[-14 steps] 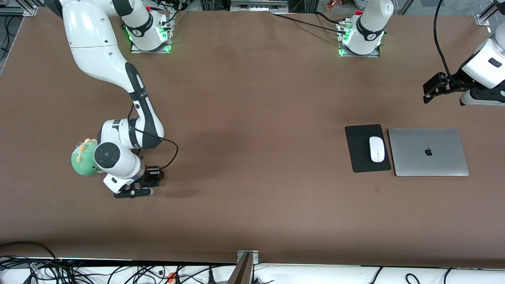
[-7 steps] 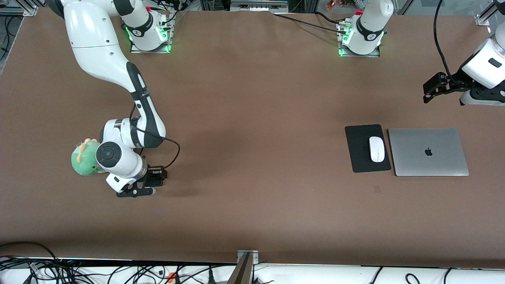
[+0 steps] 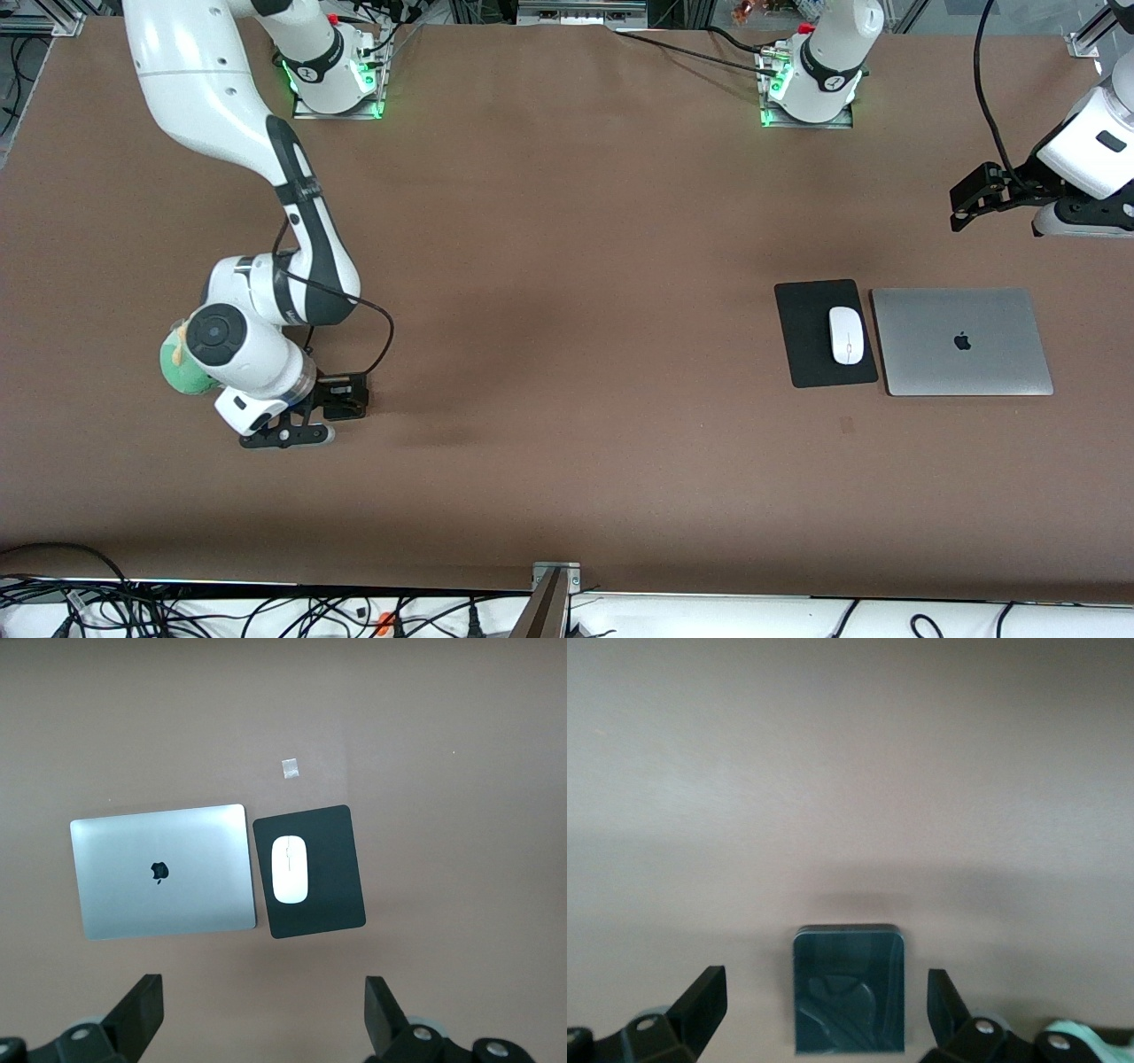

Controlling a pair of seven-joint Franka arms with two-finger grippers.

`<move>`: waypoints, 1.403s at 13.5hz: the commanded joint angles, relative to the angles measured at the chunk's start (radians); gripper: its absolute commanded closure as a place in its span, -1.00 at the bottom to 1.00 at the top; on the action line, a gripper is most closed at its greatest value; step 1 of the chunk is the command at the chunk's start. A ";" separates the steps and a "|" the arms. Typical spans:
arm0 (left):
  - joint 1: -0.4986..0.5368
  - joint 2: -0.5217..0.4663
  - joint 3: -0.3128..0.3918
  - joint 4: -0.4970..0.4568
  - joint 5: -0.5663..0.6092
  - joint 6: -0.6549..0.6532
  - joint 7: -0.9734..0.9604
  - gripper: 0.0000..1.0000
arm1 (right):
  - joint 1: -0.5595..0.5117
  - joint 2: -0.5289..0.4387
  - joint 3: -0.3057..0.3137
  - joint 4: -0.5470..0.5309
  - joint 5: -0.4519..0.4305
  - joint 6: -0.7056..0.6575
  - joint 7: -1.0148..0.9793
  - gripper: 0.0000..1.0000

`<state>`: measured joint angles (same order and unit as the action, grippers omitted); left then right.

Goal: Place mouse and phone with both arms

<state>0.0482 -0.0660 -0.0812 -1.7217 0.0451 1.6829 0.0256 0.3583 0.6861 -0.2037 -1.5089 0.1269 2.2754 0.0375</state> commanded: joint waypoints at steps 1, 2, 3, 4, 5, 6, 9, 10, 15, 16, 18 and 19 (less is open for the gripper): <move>-0.001 0.012 -0.003 0.033 0.016 -0.022 -0.007 -1.00 | 0.010 -0.120 0.010 -0.019 0.016 -0.129 0.050 -1.00; 0.001 0.012 -0.003 0.033 0.016 -0.022 -0.007 -1.00 | 0.008 -0.160 0.010 -0.020 0.016 -0.161 0.050 -1.00; 0.001 0.012 -0.003 0.033 0.016 -0.023 -0.007 -1.00 | 0.008 -0.198 0.009 -0.022 0.017 -0.198 0.048 -1.00; 0.001 0.012 -0.003 0.033 0.016 -0.025 -0.007 -1.00 | 0.008 -0.236 0.007 -0.022 0.017 -0.242 0.050 -1.00; 0.001 0.012 -0.003 0.033 0.015 -0.031 -0.007 -1.00 | 0.008 -0.279 0.007 -0.024 0.019 -0.287 0.051 -1.00; 0.001 0.012 -0.003 0.033 0.013 -0.031 -0.007 -1.00 | 0.008 -0.325 0.006 -0.024 0.019 -0.342 0.056 -1.00; 0.002 0.012 -0.003 0.033 0.012 -0.032 -0.006 -1.00 | 0.002 -0.462 0.000 -0.027 0.019 -0.509 0.053 -1.00; 0.002 0.012 -0.003 0.033 0.012 -0.032 -0.006 -1.00 | 0.002 -0.497 -0.019 -0.031 0.019 -0.557 0.051 -1.00; 0.002 0.012 -0.003 0.034 0.012 -0.037 -0.006 -1.00 | 0.002 -0.620 -0.063 -0.039 -0.001 -0.727 0.022 -1.00; 0.002 0.012 -0.003 0.034 0.012 -0.037 -0.006 -1.00 | 0.004 -0.632 -0.065 -0.053 -0.007 -0.735 0.022 -1.00; 0.004 0.012 -0.003 0.034 0.012 -0.037 -0.006 -1.00 | 0.005 -0.654 -0.059 -0.080 -0.061 -0.731 0.013 -1.00; 0.004 0.012 -0.003 0.034 0.012 -0.037 -0.006 -1.00 | 0.005 -0.654 -0.056 -0.082 -0.078 -0.731 -0.022 -1.00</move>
<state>0.0496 -0.0659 -0.0809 -1.7183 0.0451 1.6694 0.0255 0.3596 0.0613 -0.2681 -1.5479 0.0874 1.5405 0.0559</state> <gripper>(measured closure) 0.000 0.000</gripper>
